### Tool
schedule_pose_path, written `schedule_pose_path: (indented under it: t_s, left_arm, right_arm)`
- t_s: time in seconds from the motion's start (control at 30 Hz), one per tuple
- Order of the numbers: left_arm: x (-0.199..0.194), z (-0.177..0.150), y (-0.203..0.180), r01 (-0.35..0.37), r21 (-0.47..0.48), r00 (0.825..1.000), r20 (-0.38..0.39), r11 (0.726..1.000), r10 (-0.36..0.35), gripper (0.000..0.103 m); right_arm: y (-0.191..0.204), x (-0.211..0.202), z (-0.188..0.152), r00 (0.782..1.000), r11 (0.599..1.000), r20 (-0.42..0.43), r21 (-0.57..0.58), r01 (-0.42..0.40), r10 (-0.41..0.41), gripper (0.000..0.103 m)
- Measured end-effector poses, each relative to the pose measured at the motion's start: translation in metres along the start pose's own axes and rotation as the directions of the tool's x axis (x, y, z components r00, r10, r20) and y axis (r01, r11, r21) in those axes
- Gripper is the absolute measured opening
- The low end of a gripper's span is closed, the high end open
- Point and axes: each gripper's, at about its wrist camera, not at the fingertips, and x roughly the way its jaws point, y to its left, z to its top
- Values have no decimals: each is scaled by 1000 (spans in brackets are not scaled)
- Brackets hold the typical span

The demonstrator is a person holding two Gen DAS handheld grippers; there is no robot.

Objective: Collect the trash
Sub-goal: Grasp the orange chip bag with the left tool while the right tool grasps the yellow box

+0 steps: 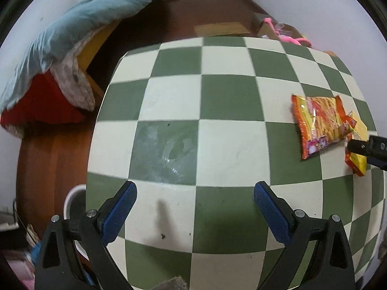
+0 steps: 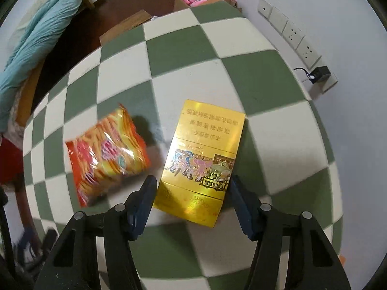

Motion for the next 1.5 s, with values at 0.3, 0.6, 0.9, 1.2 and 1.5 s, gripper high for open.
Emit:
schedule_pose_path:
  t_s: [0.3,0.6,0.9,1.2,1.5]
  left_arm:
    - [-24,31,-92,8,510,992,102,860,-70,99]
    - [11,50,-171,62,835,995,-8,547,-101,99]
    - [28,76,-179,226,792,974,-165,567,-158,74]
    - [10,67,-170,239,754,969,-146,612,-198,29]
    - [-18,47,-148,161,669,982,-34,725,-186,14]
  right_arm:
    - [-77,-7,-15,993,999,-111,5,-33,33,64]
    - [-94,-13,-9,993,995,-100,88,-54,63,72]
    - [-93,-4,-8,999,992,-46,124,1,5,72]
    - [-83,-5,-16,999,996,16,77,41,-42,61]
    - [-73,-27,-34,999,999,51,49,-18,15,61]
